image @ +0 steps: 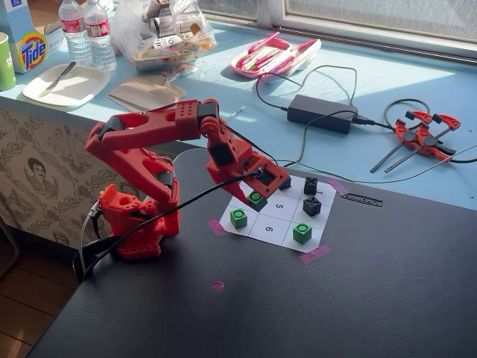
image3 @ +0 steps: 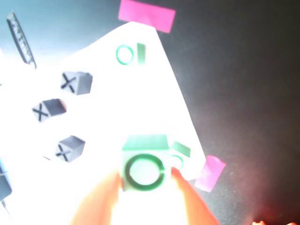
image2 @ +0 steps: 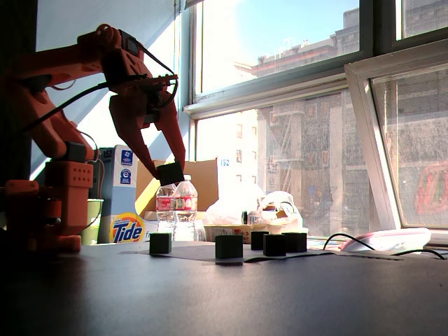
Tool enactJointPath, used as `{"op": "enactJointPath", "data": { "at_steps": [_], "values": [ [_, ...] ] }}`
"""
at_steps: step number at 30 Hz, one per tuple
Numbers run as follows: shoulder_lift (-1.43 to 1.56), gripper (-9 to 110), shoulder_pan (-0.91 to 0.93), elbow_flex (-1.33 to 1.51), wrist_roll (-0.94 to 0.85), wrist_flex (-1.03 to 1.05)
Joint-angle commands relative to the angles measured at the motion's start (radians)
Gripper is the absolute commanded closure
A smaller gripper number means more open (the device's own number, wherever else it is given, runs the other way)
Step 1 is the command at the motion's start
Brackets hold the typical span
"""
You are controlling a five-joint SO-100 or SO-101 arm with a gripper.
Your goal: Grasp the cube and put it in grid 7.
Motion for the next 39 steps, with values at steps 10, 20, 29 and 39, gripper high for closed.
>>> {"op": "enactJointPath", "data": {
  "at_steps": [10, 20, 29, 39],
  "values": [
    [-0.362, 101, -0.396, -0.27, 0.023, -0.103],
    [-0.597, 101, -0.569, -0.367, 0.021, -0.17],
    [-0.718, 101, -0.638, -0.359, -0.054, -0.261],
    [-0.726, 101, -0.627, -0.37, -0.11, -0.302]
  ]
}}
